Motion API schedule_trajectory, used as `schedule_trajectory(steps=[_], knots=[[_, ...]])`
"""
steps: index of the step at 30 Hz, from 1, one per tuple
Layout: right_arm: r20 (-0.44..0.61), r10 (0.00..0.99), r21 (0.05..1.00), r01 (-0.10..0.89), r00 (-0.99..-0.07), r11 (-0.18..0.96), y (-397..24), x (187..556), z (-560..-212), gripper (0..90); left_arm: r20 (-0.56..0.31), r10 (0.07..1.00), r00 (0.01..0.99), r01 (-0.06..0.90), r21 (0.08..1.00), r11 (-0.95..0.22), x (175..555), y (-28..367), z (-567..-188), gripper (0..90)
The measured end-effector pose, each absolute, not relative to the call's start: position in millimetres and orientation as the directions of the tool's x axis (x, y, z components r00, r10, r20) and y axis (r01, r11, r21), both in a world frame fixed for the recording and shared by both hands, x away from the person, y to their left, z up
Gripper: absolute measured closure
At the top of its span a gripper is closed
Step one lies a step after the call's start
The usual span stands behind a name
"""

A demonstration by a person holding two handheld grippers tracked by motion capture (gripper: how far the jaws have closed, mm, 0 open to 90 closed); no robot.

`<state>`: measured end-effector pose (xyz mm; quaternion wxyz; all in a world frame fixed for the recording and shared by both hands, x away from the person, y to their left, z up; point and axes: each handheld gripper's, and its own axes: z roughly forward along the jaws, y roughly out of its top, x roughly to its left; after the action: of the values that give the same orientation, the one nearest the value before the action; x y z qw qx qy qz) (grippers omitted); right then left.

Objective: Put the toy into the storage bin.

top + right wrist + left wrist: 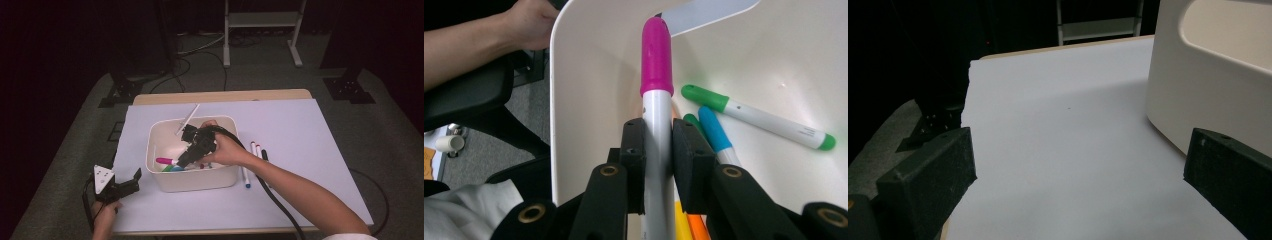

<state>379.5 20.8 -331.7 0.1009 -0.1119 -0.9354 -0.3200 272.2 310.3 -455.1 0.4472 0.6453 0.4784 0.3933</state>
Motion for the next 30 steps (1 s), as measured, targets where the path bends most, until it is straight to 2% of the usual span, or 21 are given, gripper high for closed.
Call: schedule_trajectory(steps=[8,14,23,30], knots=[[0.252,0.131,0.542,0.252,-0.959,0.802,28.3,377.7,-340.7,74.9,0.078,0.969,0.234,0.266,0.954,-0.141,272.3,310.6,-455.1,0.0],[0.235,0.131,0.519,0.238,-0.963,0.821,28.0,376.2,-340.6,67.5,0.078,0.969,0.234,0.265,0.954,-0.141,272.4,310.6,-455.1,0.0],[0.221,0.166,0.550,0.264,-0.961,0.792,8.2,373.2,-322.6,62.6,0.079,0.969,0.233,0.265,0.954,-0.142,272.2,310.3,-455.1,0.0],[0.210,0.226,0.596,0.308,-0.951,0.742,-28.4,373.7,-305.1,61.1,0.084,0.969,0.233,0.264,0.953,-0.146,272.1,310.1,-455.1,0.0]])
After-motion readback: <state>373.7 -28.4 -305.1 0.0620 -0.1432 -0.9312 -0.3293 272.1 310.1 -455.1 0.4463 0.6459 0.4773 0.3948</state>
